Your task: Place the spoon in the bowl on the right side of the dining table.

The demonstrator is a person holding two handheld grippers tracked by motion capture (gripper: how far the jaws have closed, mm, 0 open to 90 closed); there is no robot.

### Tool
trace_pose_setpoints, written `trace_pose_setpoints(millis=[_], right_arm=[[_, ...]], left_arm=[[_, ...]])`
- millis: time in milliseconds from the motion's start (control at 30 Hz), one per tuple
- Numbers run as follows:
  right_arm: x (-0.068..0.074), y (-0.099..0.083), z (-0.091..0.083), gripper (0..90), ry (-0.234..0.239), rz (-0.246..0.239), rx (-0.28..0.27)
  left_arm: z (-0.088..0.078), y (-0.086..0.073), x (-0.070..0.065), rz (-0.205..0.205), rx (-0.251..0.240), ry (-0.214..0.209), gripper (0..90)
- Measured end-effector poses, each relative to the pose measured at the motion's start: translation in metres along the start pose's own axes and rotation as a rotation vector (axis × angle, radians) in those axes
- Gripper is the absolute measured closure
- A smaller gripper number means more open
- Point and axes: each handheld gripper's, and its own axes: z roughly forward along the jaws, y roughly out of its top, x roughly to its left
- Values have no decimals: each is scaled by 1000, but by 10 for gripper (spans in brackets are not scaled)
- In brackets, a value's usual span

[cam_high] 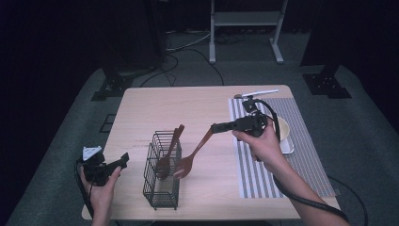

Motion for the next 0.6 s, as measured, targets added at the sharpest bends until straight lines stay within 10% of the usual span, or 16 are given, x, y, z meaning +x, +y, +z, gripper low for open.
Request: trace_pose_setpoints(millis=[600], right_arm=[[-11,-2,-12,833,-7,23,-20]], left_arm=[[0,0,0,0,-3,2,39]])
